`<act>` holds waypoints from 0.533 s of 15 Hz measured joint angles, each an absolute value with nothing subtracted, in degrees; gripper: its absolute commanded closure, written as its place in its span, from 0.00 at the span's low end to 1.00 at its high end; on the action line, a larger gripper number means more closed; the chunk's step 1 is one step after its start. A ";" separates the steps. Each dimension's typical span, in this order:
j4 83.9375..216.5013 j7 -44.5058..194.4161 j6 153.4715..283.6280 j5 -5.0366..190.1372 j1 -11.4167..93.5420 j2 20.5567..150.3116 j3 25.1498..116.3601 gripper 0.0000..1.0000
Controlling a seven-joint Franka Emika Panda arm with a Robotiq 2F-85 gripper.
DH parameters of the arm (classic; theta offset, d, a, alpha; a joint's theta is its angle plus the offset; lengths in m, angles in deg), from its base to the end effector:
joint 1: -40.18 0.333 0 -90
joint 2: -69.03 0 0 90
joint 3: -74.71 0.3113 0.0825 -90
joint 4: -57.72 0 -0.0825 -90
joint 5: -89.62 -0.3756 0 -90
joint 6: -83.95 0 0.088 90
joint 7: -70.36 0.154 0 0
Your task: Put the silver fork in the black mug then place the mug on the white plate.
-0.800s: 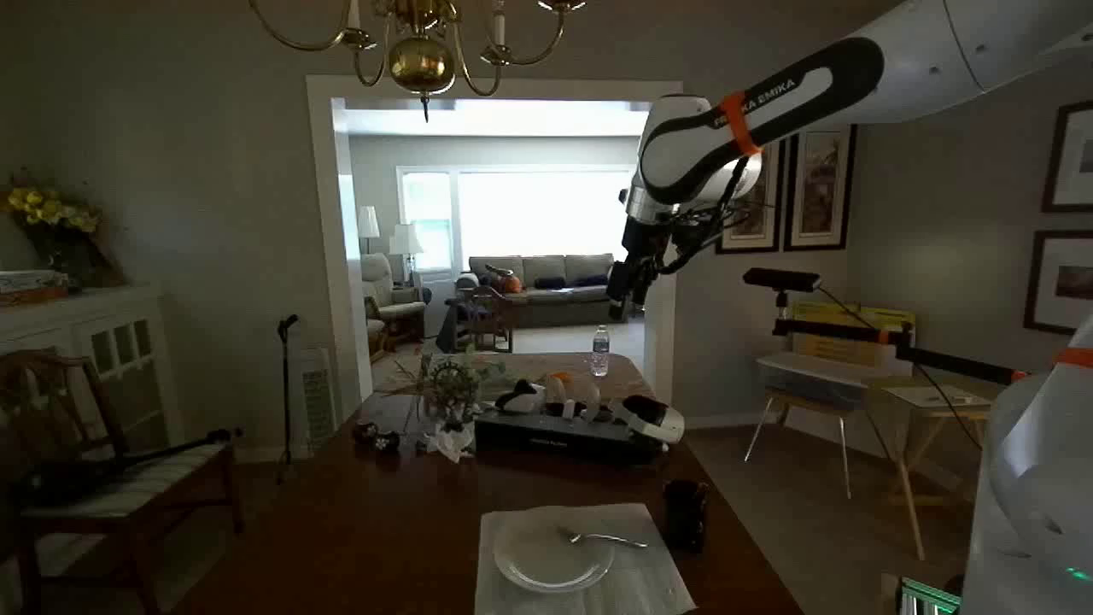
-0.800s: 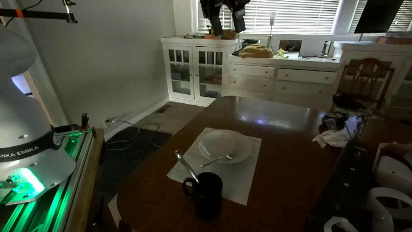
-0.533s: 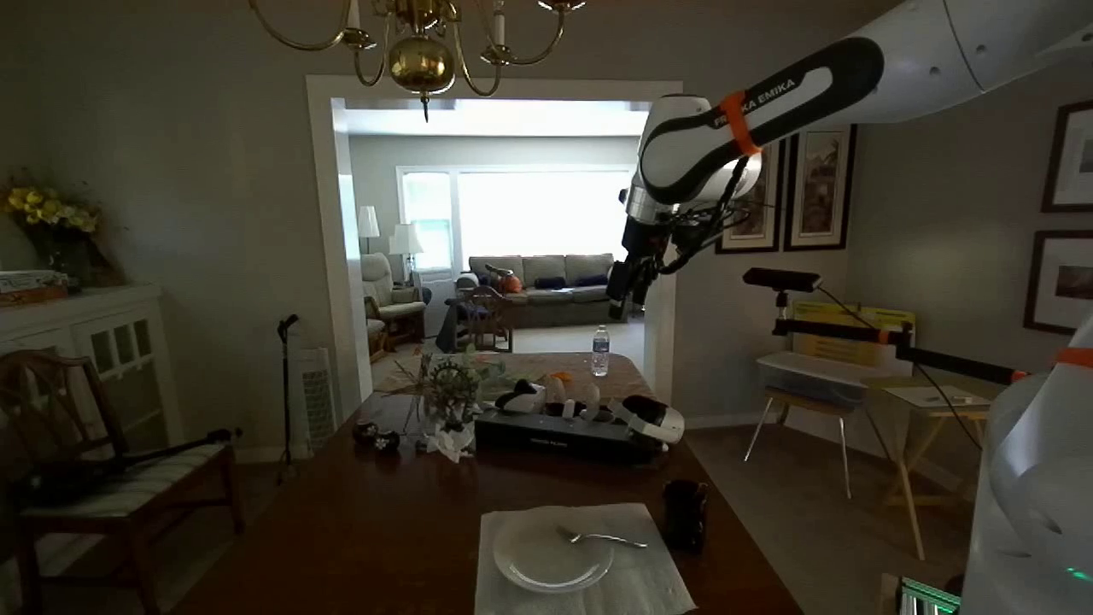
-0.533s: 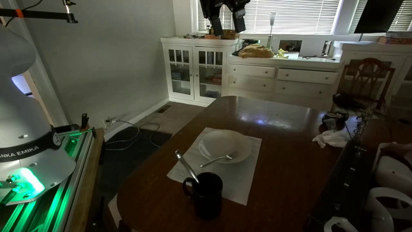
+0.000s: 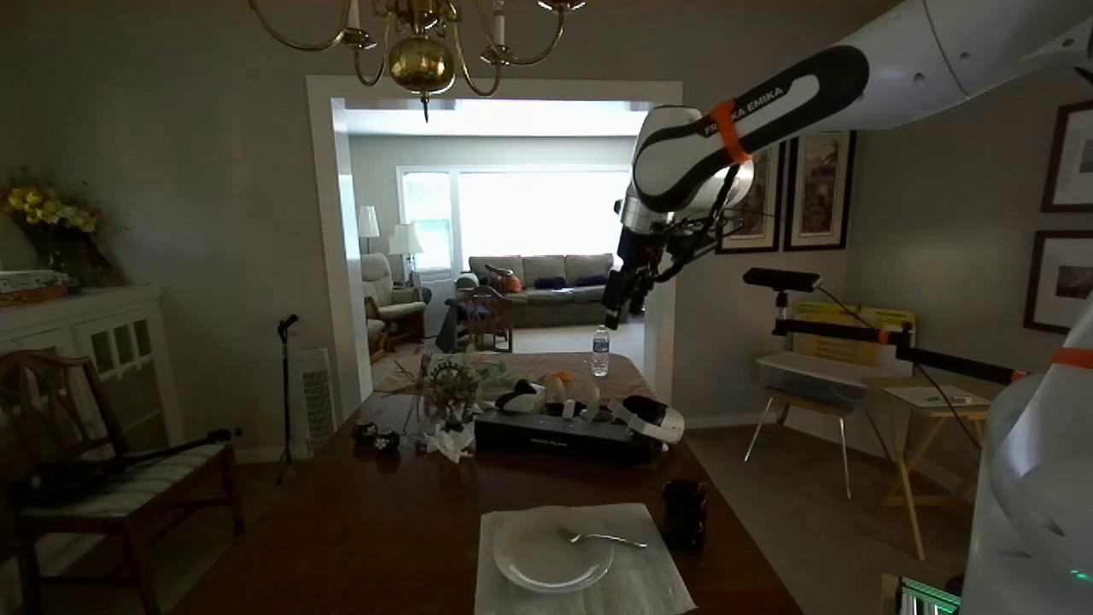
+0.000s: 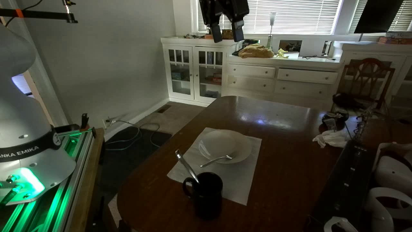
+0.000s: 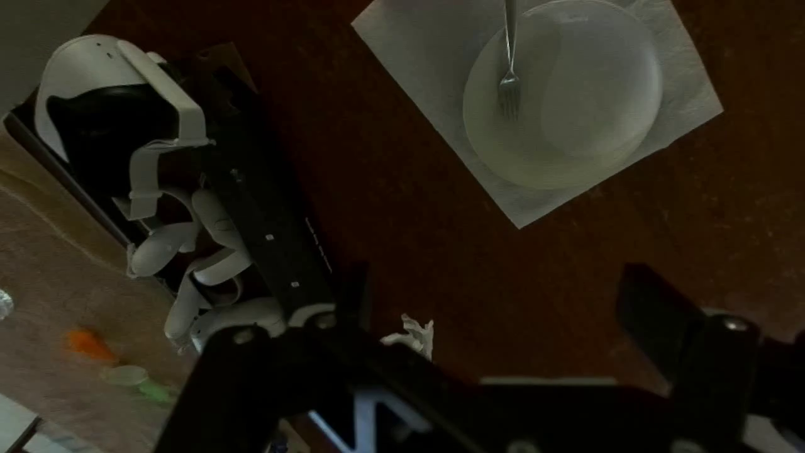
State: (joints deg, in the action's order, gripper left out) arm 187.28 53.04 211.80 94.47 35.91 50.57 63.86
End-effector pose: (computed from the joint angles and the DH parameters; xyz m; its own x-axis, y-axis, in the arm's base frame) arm 0.4700 -0.1366 0.4711 0.9598 0.0924 0.2650 0.0672 -0.9924 0.1027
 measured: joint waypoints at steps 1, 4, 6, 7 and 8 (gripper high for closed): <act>187.44 52.93 211.89 94.27 36.12 51.86 63.89 0.00; 187.80 51.99 212.03 93.58 36.58 56.87 64.39 0.00; 188.09 51.10 212.77 92.90 36.76 60.29 65.00 0.00; 188.32 50.89 213.58 92.66 36.78 61.91 65.42 0.00; 188.63 50.87 214.90 92.57 36.78 63.48 65.86 0.00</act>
State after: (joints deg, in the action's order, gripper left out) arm 188.63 50.87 214.90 92.57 36.78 63.48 65.86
